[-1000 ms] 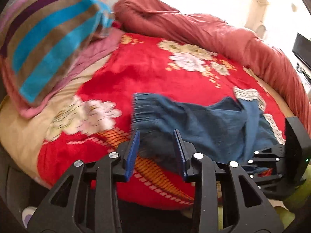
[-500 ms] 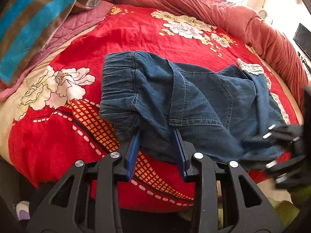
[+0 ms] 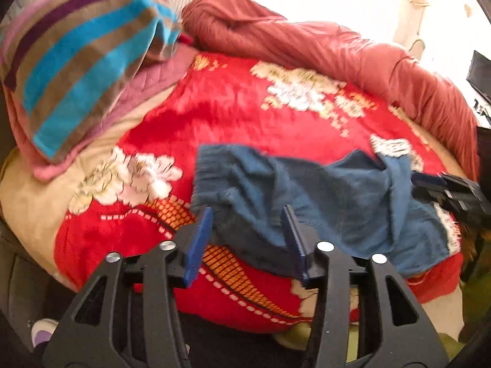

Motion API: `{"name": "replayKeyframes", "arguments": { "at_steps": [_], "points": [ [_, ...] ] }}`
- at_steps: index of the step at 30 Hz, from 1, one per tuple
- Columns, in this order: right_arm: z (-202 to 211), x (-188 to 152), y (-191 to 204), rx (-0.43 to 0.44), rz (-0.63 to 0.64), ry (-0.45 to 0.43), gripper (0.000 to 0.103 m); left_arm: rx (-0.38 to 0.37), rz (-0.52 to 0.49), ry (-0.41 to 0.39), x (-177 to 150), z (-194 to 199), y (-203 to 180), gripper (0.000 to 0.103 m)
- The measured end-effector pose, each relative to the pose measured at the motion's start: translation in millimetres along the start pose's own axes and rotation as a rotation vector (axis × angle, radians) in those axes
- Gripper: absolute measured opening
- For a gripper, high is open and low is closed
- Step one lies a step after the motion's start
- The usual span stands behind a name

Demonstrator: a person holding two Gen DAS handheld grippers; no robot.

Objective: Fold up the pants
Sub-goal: 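Grasp the denim leg with the left gripper while the right gripper grasps the lace hem, then stretch the pants flat between both grippers and open both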

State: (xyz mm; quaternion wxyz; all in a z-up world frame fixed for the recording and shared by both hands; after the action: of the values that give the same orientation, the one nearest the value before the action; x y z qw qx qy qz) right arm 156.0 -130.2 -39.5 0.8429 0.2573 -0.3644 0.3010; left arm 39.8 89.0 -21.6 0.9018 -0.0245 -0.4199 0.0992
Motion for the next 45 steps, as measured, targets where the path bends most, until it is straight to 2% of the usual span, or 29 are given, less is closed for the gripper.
{"name": "replayKeyframes", "arguments": {
  "at_steps": [1,5,10,13,18,21,22,24,26,31,35,36,40,45],
  "points": [
    [-1,7,-18,-0.041,-0.027,0.004,0.060,-0.019,-0.009,-0.001,3,1,-7,0.050],
    [-16,24,-68,-0.146,-0.113,0.034,0.061,-0.118,-0.033,0.037,4,-10,-46,0.050],
    [-52,34,-114,-0.255,-0.149,0.109,0.061,-0.296,-0.085,0.129,-5,-36,-112,0.050],
    [-77,37,-136,-0.310,-0.175,0.156,0.061,-0.361,-0.122,0.190,-12,-54,-145,0.050],
    [-112,32,-164,-0.392,-0.208,0.230,0.061,-0.410,-0.180,0.290,-29,-88,-186,0.050],
    [-120,25,-177,-0.397,-0.222,0.245,0.032,-0.398,-0.190,0.331,-41,-109,-194,0.050],
    [-115,25,-181,-0.384,-0.247,0.219,0.023,-0.389,-0.195,0.330,-45,-112,-195,0.046],
    [-101,27,-185,-0.363,-0.275,0.170,0.012,-0.367,-0.241,0.299,-46,-109,-196,0.017],
    [-74,30,-186,-0.346,-0.293,0.099,0.009,-0.375,-0.243,0.294,-45,-105,-192,0.008],
    [4,25,-180,-0.330,-0.341,-0.029,0.009,-0.386,-0.228,0.283,-43,-99,-188,0.006],
    [68,12,-173,-0.350,-0.350,-0.102,0.009,-0.359,-0.250,0.251,-40,-95,-185,0.006],
    [79,8,-171,-0.348,-0.358,-0.112,0.009,-0.355,-0.253,0.246,-39,-94,-184,0.002],
    [124,-20,-156,-0.329,-0.391,-0.110,0.009,-0.369,-0.302,0.211,-36,-80,-188,0.000],
    [157,-67,-134,-0.328,-0.444,-0.080,0.009,-0.404,-0.346,0.193,-45,-56,-190,0.000]
  ]
}}
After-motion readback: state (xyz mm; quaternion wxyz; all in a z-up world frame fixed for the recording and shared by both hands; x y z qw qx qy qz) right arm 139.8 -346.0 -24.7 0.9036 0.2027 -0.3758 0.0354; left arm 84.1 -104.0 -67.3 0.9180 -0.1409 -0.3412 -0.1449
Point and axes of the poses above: each gripper's, at about its wrist camera, not at the fingertips, and z roughly against the way its jaws point, y to its left, x to its top, the point moved 7 cm from there along -z, roughly the way its jaws point, and after that the axes turned 5 degrees about -y, right-handed, at the moved point
